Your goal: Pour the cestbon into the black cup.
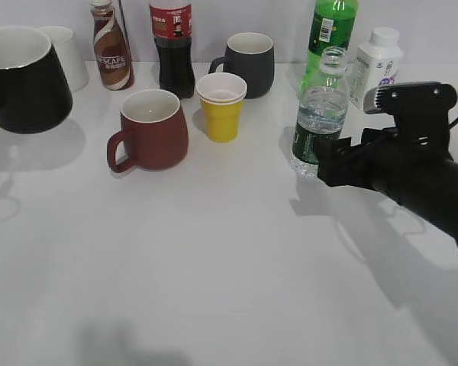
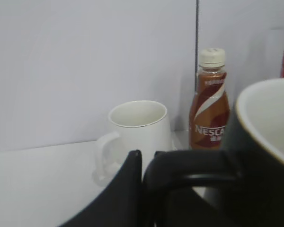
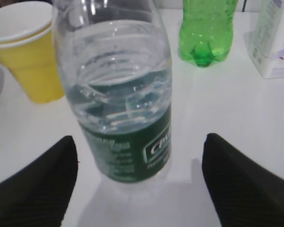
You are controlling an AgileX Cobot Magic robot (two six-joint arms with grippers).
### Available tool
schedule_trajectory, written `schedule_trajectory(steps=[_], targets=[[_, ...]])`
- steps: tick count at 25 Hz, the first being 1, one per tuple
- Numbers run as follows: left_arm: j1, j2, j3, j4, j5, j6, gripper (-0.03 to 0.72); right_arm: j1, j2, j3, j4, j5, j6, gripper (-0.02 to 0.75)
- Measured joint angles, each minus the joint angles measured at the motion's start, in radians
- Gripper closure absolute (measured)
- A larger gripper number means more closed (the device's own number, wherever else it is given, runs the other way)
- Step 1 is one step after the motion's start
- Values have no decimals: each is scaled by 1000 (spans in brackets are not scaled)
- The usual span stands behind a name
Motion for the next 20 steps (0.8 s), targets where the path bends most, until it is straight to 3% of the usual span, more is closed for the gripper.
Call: schedule_trajectory(steps=[10,12,15,20], targets=[[0,-5,0,86,2,0,650,1,198,-195,-7,-50,40,121],[0,-7,0,151,4,-17,650,1,239,-233,-6,-50,41,150],[0,-21,0,238,10,-111,650,1,259,-254,-7,-59,38,290],[-49,-91,0,341,113,-215,650,1,224,-251,-135,-10,12,286]])
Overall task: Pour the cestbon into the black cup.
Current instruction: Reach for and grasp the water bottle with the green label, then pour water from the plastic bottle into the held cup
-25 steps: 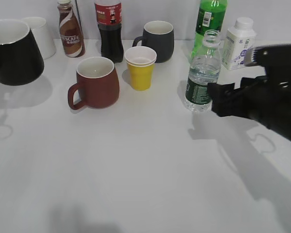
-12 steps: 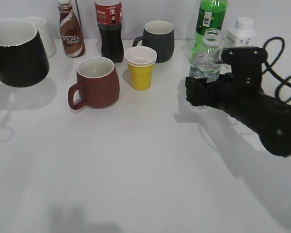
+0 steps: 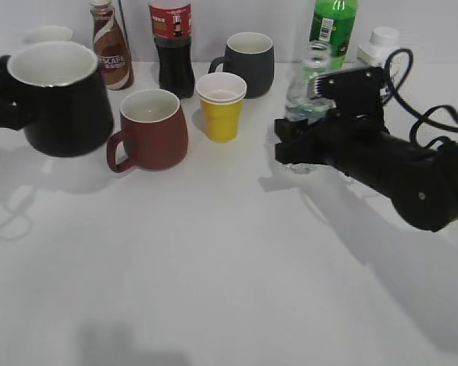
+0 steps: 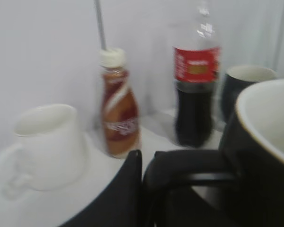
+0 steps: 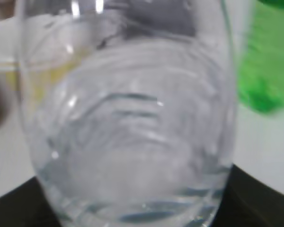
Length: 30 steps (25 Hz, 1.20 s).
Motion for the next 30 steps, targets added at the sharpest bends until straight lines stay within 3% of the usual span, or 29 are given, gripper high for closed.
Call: schedule_trajectory(steps=[5,10,15,22,30], targets=[[-177,-55,1,2,116,-12,651,1,-144,-31,-341,163,-32,286],[-380,-56,1,-96,178,-14,651,3,-260,-102,-500,283,-144,286],[-499,-56,-22,-123,250,-15,651,3,-297,-181,-695,383,-207,286],[-522,-56,-50,-147,300,-16,651,49,-297,-203,-793,422,-435,286],[-524,-56,-50,-135,301,-16,651,61,-297,-203,-719,449,-742,286]])
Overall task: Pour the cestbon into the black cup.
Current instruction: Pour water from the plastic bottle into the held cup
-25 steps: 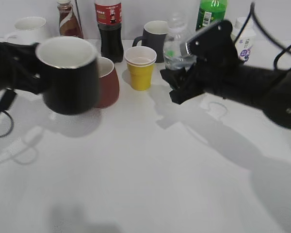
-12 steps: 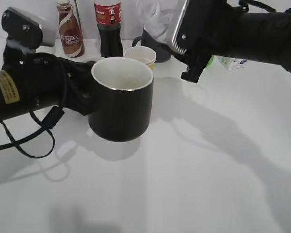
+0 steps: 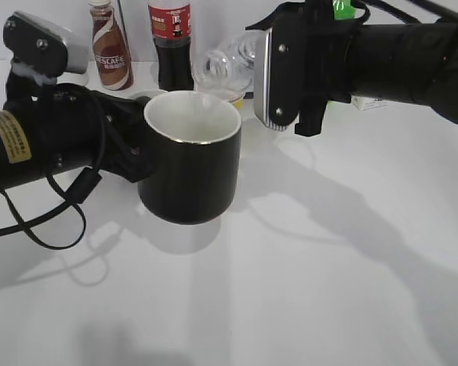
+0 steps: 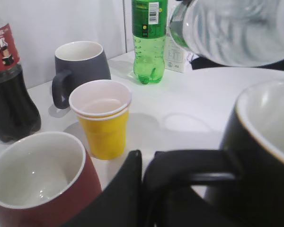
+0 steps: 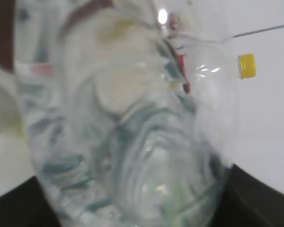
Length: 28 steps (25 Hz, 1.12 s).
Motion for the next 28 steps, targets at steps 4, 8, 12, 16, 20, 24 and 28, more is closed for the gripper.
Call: schedule_trajectory(steps=[4,8,12,16,20,24,28], targets=[[0,0,0,8,0,0,651,0,0,0,118,-1,-208,286],[0,0,0,8,0,0,651,0,0,0,261,-53,-377,286],[0,0,0,9,0,0,651,0,0,-1,298,-98,-433,286],[0,0,0,9,1,0,651,0,0,-1,301,-115,-454,286],[0,0,0,9,1,0,651,0,0,-1,300,-131,-473,286],[0,0,0,12,2,0,651,0,0,-1,300,-136,-506,286],[0,0,0,13,5,1,651,0,0,-1,300,-136,-540,286]])
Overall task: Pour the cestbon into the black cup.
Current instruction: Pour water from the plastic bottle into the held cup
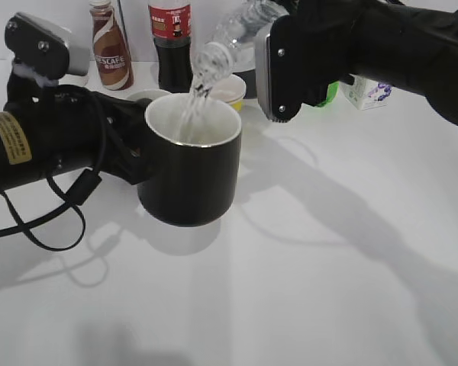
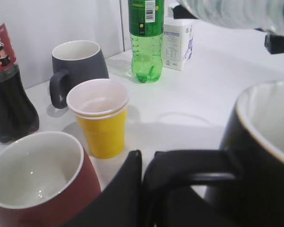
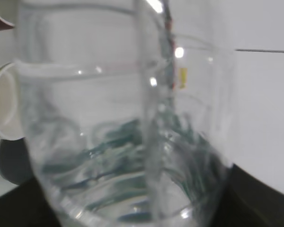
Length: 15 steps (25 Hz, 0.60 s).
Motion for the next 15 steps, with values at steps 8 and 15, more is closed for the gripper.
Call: schedule_trajectory(steps=[8,15], targets=[[0,0,0,0,0,0,651,0,0,0,0,-7,-16,286],[0,0,0,1,1,0,651,0,0,0,-1,-15,30,286]])
